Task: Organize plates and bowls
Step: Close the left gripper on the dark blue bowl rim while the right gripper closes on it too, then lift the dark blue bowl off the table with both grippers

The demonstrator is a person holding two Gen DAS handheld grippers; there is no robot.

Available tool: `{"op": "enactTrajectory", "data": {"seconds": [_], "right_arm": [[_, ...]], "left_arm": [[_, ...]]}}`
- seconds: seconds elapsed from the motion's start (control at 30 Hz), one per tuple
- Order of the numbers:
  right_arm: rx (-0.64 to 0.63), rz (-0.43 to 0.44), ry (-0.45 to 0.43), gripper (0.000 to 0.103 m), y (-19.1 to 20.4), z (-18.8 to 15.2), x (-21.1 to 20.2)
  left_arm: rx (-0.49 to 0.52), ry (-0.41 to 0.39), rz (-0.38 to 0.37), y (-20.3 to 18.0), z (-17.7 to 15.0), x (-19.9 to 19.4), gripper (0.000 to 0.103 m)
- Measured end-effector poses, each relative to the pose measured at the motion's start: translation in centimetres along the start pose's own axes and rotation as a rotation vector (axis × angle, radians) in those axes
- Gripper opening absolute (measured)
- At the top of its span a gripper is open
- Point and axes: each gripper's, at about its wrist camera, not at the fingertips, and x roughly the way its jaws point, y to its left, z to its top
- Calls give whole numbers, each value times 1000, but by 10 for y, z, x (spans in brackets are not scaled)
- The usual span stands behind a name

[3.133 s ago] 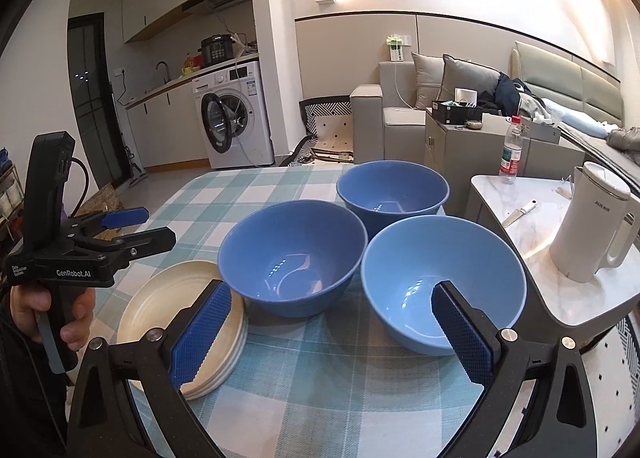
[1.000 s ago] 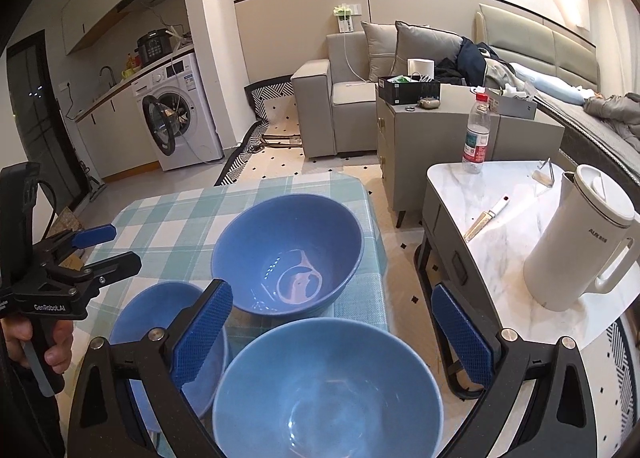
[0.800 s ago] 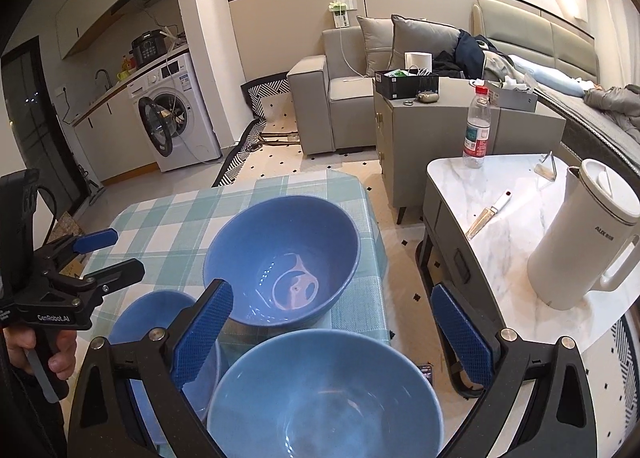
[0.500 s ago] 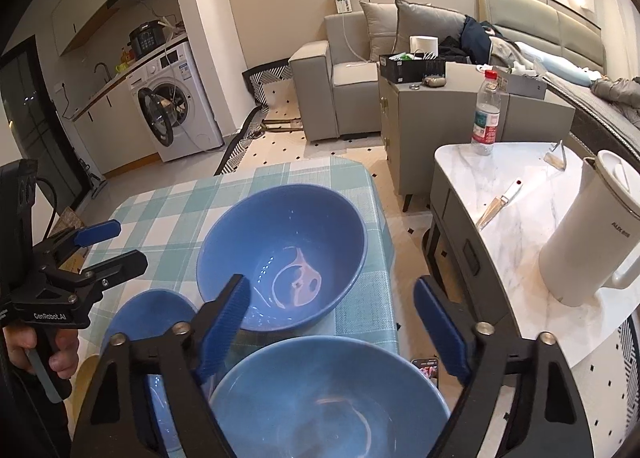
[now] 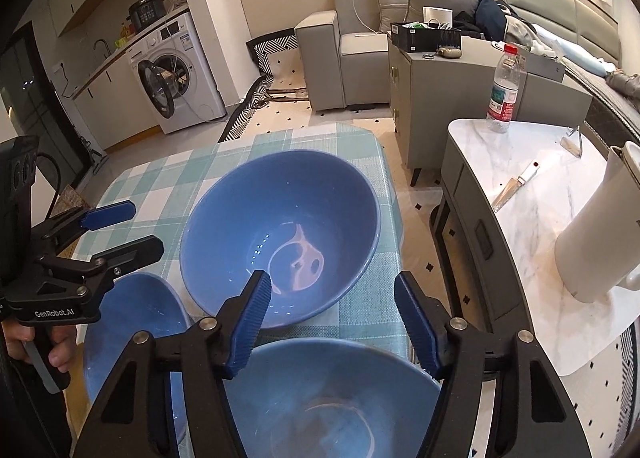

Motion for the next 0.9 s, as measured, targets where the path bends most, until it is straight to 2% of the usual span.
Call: {"op": "enactTrajectory", "data": {"seconds": [0.33, 0.4, 0.53, 0.6, 0.9], "right_arm": [[14, 5, 24, 58, -7, 6, 15], [13, 3, 27, 58, -7, 6, 16], [7, 0, 39, 52, -6, 6, 23], [6, -5, 45, 51, -6, 6, 26], [-8, -13, 50, 43, -6, 6, 32]], "left_arm": [[-24, 60, -19, -2, 2, 26, 70], [-21, 67, -19, -2, 2, 29, 64], [-22, 78, -24, -3, 3, 33, 63], [-29, 87, -28, -2, 3, 35, 55], [-31, 121, -41, -3, 4, 48, 35]]}}
